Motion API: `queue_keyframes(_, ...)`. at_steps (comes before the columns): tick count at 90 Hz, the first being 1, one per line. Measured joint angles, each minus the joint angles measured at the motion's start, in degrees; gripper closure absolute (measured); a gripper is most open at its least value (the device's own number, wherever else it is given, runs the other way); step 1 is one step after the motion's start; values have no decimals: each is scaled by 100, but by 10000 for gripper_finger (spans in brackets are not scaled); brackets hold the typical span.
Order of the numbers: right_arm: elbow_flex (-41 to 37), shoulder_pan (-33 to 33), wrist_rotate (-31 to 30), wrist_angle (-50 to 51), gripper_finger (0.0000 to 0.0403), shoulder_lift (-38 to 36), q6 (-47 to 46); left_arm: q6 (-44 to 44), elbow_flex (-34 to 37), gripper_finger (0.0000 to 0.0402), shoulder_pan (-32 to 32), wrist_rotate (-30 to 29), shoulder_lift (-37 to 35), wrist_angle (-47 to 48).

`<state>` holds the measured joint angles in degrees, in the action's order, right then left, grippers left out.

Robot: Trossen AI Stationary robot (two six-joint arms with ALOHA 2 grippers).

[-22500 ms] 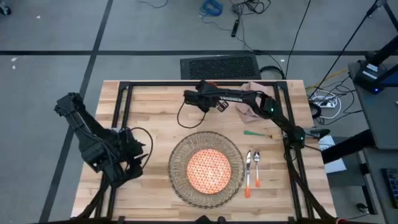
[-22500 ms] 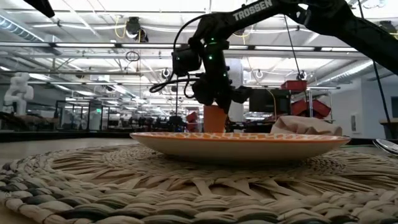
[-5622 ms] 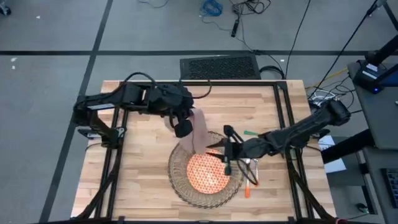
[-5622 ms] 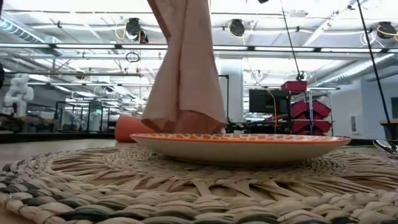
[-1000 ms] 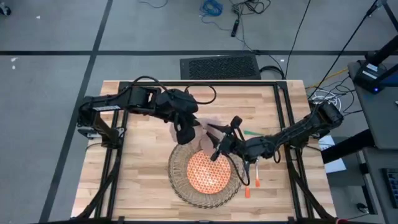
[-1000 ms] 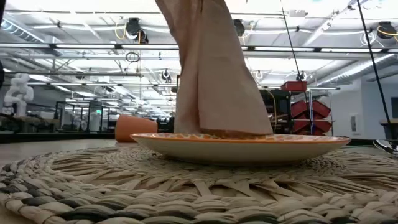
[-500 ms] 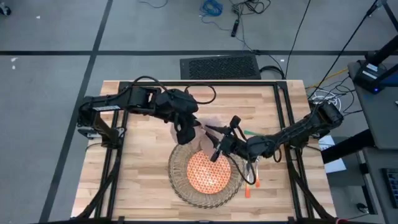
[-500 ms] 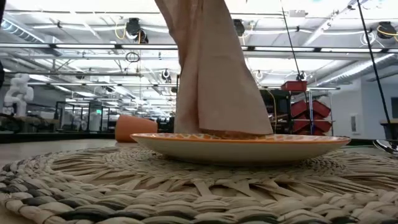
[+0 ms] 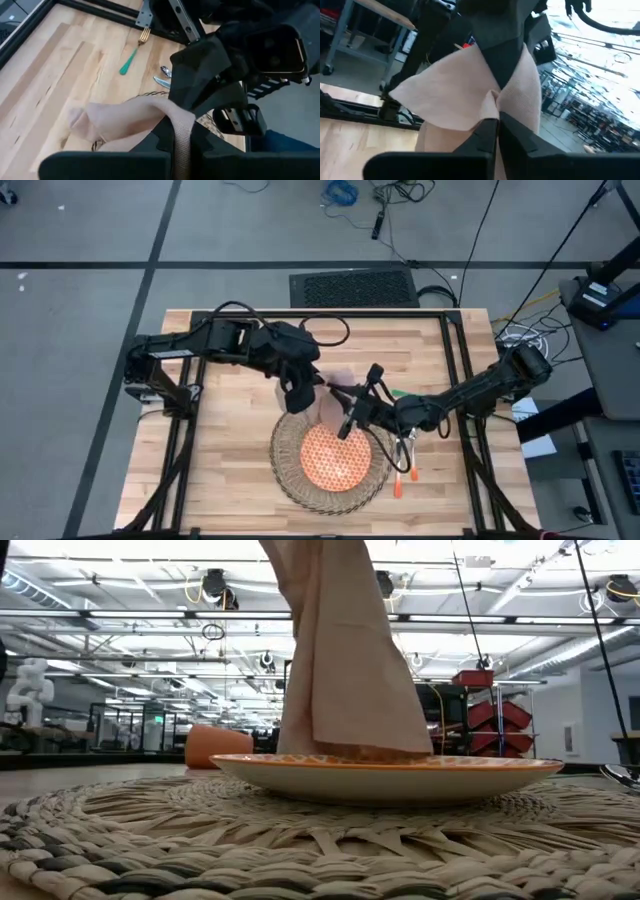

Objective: Set table place
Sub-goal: Fold the white napkin

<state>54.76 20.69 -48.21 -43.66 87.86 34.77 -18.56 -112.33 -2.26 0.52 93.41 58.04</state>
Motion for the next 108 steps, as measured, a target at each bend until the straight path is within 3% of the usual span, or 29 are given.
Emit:
queue_keyframes(19,-1,4,-247,19,403,-16,-11,279,0,397,-15,-699,-80,357)
queue_keyframes(33,5,1,-296,326,403,-214,-143,440,0,351,-54,-1293,-209,736)
queue_keyframes(61,894,-249,-217,3721,403,-663,-1931,559,0,221,-462,-2512,-584,1422)
queue_keyframes(82,1913,-627,849,5508,403,-665,-3038,394,3,199,-1022,-2539,-488,1632)
queue_keyframes(108,2967,-1319,2885,6858,403,-604,-3868,282,179,198,-1517,-3403,47,1480)
